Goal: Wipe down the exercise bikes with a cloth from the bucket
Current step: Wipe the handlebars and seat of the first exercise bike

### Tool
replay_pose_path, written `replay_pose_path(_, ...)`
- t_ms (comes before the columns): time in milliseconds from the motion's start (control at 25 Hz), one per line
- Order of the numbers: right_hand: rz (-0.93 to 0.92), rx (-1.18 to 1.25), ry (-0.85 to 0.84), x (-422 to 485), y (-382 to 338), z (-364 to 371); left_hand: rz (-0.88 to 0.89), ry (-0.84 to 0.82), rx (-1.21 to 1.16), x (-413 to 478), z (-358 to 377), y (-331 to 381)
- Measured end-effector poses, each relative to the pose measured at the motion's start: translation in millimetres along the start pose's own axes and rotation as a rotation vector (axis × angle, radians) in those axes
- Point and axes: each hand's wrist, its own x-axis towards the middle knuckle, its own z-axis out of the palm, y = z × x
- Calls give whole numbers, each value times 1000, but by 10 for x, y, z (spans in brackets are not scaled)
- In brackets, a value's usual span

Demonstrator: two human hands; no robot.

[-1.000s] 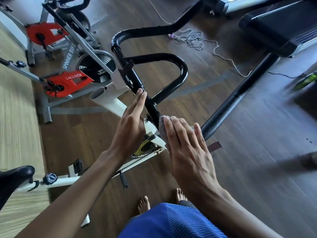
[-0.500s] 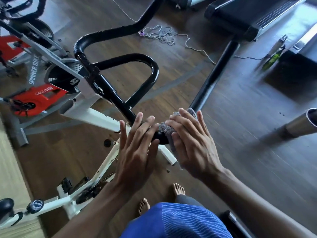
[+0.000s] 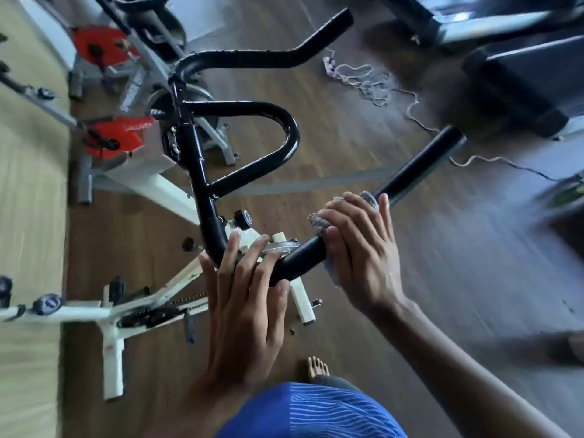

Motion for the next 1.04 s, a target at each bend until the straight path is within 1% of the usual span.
replay_pose_path(80, -9, 41, -31, -8, 41, 20, -67, 20, 88, 5, 112, 212)
replay_pose_path(200, -132, 51, -104, 35, 199, -69, -131, 5, 244, 33, 238, 485)
replay_pose_path(320, -182, 9, -136, 158, 404, -150, -168, -68, 386, 115, 304, 676)
replay_pose_path(400, -197, -49, -126, 176, 480, -178, -162, -108, 434, 150, 323, 749)
replay_pose_path(520, -232, -148, -110, 255, 647, -266, -117, -151, 484, 184, 340, 814)
replay_pose_path(720, -302, -330, -59, 423, 933, -424, -86, -195, 493, 333, 372, 869)
replay_pose_path(840, -305, -375, 4, 687, 1140, -613, -85, -225, 482, 399, 419, 878)
replay_pose_path(960, -216, -384, 94, 816, 1211, -686, -76, -223, 486, 406, 443, 855)
replay_pose_path(1040, -231, -351, 92, 792, 1224, -666, -66, -213, 501, 404, 460, 838)
